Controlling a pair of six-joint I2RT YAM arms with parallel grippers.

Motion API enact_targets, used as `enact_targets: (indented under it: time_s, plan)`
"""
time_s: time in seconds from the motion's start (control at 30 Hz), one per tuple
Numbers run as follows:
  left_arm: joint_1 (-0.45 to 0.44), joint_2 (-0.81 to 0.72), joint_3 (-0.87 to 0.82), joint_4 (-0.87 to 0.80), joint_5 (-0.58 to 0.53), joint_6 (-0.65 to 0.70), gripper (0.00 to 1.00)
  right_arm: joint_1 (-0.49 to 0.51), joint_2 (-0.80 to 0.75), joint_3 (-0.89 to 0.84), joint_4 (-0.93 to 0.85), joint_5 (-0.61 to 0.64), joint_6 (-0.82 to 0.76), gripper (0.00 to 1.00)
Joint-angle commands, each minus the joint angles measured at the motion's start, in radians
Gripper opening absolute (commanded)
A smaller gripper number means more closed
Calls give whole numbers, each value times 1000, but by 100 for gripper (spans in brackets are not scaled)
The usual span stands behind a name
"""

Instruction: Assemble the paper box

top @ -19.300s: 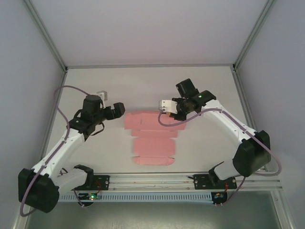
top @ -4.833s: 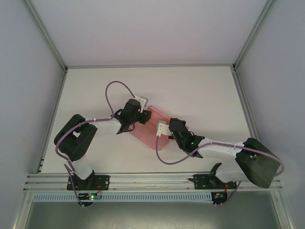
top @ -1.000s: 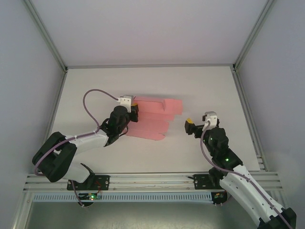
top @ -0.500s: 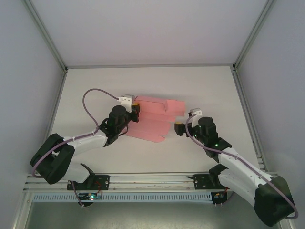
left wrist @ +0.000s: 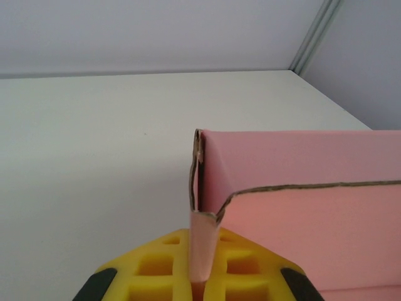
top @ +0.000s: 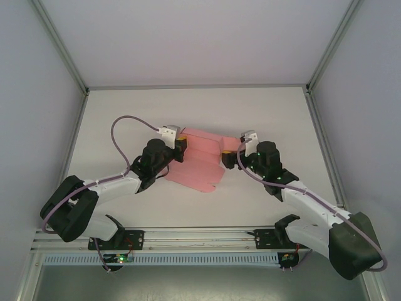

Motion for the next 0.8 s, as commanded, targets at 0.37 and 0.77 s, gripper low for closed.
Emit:
enact_targets:
  time_s: [0.37, 0.77]
  plan:
    - [-5, 13, 47, 23, -46, -98, 0, 309, 267, 79, 196, 851, -157, 98]
    - [-5, 9, 49, -7, -89, -101, 0, 410, 437, 157, 315, 1006, -277, 99]
